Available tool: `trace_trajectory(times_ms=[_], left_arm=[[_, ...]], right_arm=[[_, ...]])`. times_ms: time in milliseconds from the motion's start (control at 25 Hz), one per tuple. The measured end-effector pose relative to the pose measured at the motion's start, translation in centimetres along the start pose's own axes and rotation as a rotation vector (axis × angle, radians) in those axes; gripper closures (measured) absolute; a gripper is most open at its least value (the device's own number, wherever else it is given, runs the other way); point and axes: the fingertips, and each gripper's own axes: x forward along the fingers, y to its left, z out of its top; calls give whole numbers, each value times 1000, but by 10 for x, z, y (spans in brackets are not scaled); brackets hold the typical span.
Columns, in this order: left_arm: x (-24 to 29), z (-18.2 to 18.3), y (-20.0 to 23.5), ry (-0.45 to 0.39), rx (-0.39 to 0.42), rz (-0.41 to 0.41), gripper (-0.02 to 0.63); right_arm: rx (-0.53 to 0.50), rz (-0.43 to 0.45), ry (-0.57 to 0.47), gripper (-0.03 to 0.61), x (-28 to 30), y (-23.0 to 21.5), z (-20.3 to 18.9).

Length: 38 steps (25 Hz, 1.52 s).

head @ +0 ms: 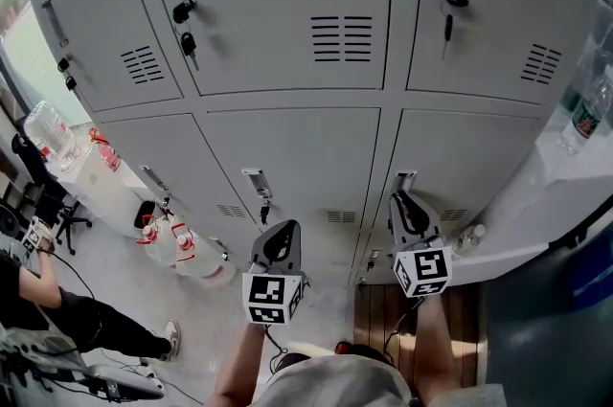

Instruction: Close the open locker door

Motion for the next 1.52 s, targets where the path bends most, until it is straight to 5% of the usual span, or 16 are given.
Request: trace_trajectory(times_ms=[600, 920, 1520], left_arm=[[-41, 26, -38, -69, 48, -176, 592], [-90, 14, -55, -69, 55, -278, 592], [-196, -26, -59, -40, 53, -360, 592]], right_arm=[[-12, -170, 6, 526, -117, 16, 27], [-2, -276, 40, 538, -183, 54, 27], [-3, -344, 104, 552, -278, 149, 11]])
